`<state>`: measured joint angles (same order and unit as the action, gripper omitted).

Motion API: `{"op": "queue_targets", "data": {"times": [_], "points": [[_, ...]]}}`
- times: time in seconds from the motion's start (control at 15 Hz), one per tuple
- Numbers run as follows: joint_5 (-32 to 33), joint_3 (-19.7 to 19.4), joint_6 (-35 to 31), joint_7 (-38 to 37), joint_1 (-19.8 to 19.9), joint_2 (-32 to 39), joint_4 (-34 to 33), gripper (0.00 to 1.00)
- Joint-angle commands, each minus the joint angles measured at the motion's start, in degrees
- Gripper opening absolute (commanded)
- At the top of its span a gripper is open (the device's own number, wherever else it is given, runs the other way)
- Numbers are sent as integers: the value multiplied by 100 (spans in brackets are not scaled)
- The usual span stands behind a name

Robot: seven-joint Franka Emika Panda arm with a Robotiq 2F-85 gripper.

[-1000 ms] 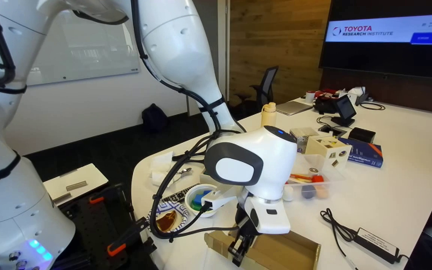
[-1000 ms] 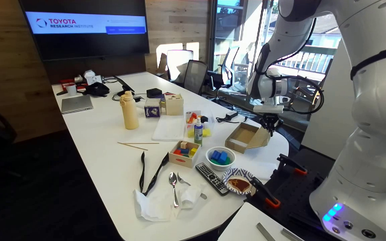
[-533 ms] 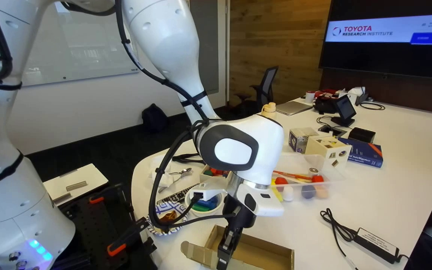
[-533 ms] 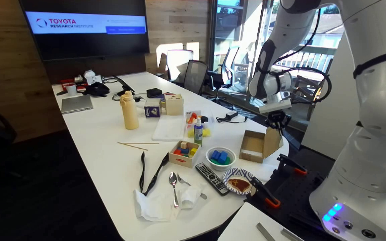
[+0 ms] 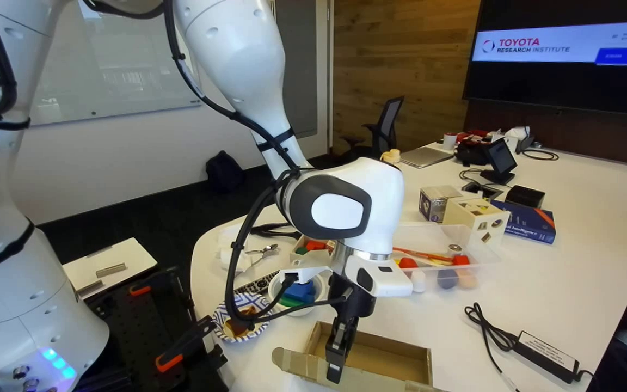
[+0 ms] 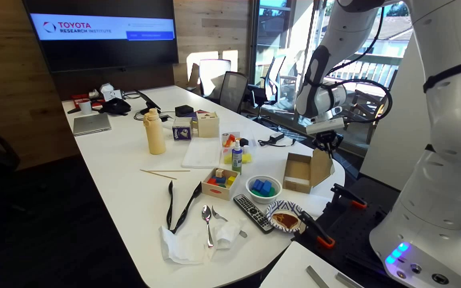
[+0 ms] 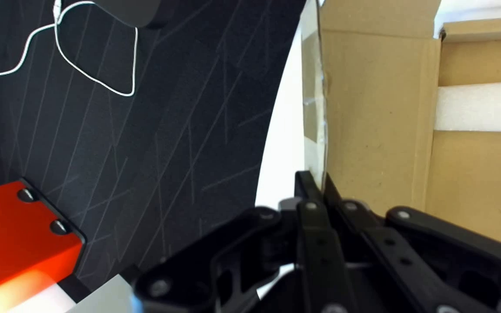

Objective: Move the cardboard box to the right

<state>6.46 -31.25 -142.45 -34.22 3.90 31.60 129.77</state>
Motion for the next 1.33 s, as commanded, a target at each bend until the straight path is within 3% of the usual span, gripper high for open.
{"op": "queue_targets", "data": {"times": [0.0,0.73,0.8,0.87,1.27], "points": [[90,80,-368,-206,-33,-184,173,1],[32,218,-365,114,64,-251,36,1],[20,233,-368,87,65,-249,12,29],[15,260,-392,82,69,-255,-3,29],[24,282,-494,22,49,-465,53,73]]}}
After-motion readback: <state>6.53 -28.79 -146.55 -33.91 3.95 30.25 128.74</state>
